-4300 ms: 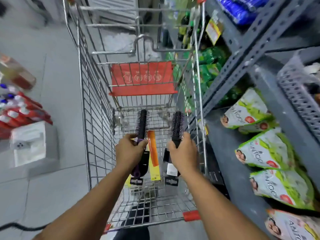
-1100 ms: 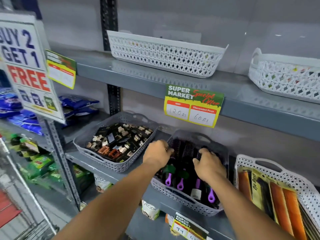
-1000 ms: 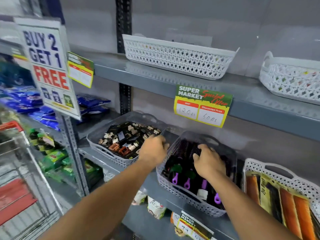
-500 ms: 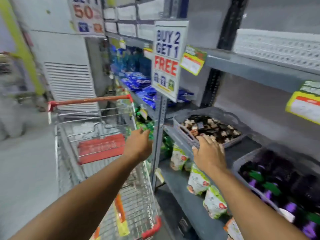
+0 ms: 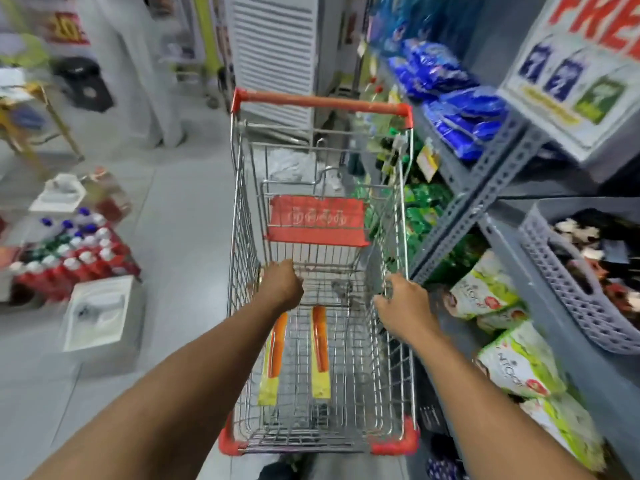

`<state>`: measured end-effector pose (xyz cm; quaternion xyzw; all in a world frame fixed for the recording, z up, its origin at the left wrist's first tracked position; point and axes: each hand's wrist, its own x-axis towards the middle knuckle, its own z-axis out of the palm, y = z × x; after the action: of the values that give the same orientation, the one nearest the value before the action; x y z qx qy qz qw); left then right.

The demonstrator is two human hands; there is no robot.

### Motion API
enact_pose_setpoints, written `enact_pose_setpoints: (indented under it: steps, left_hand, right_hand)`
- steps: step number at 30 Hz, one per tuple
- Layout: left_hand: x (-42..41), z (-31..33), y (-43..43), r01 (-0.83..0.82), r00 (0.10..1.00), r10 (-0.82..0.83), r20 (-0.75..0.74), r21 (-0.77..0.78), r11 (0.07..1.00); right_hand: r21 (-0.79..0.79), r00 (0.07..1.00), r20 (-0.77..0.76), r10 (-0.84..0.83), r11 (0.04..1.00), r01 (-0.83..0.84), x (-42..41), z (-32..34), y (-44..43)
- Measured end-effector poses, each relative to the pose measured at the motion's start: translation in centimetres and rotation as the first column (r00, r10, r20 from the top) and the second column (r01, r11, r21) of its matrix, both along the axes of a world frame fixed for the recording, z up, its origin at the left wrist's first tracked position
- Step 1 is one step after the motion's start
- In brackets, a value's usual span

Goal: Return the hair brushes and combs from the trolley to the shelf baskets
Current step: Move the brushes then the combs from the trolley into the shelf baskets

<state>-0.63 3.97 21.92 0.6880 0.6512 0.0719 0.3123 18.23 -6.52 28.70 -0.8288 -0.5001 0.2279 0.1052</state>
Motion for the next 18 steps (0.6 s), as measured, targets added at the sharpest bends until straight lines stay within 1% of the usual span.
enact_pose_setpoints:
  steps: [2,4,6,9,12,15,18]
  left_hand:
    - [-0.4,-3.0,0.3,-0.054,0.998,0.055,0.008,-0.083,0.995]
    - [-0.6,-5.6,0.0,-0.1,0.995,0.104,0.012,-0.165,0.981]
    - [-0.8,-8.5,0.1,-0.122,0.992,0.122,-0.014,-0.229,0.966]
    - [-1.3,-12.1,-0.2,-0.151,0.988,0.141,-0.055,-0.288,0.946]
    - [-1.8,-15.3,-0.7,-0.205,0.979,0.186,-0.088,-0.34,0.918]
    - [-1.8,-18.1,-1.6,-0.216,0.975,0.183,-0.124,-0.36,0.908]
    - [-1.6,-20.6,-2.3,-0.241,0.969,0.194,-0.154,-0.404,0.882]
  right_hand:
    - [-0.084,0.998,-0.058,-0.027,0.996,0.022,-0.8,-2.7,1.4]
    - [-0.133,0.992,-0.113,-0.055,0.99,0.04,-1.5,-5.8,2.3]
    - [-0.188,0.986,-0.152,-0.067,0.981,0.038,-1.9,-9.3,3.4]
    - [-0.283,0.98,-0.186,-0.071,0.959,0.016,-2.3,-13.1,4.3]
    - [-0.331,0.979,-0.186,-0.087,0.943,0.02,-2.7,-17.1,5.0]
    - [-0.391,0.98,-0.175,-0.093,0.92,0.018,-3.0,-21.4,5.1]
    - [-0.452,0.969,-0.211,-0.125,0.892,0.017,-3.8,-24.5,5.0]
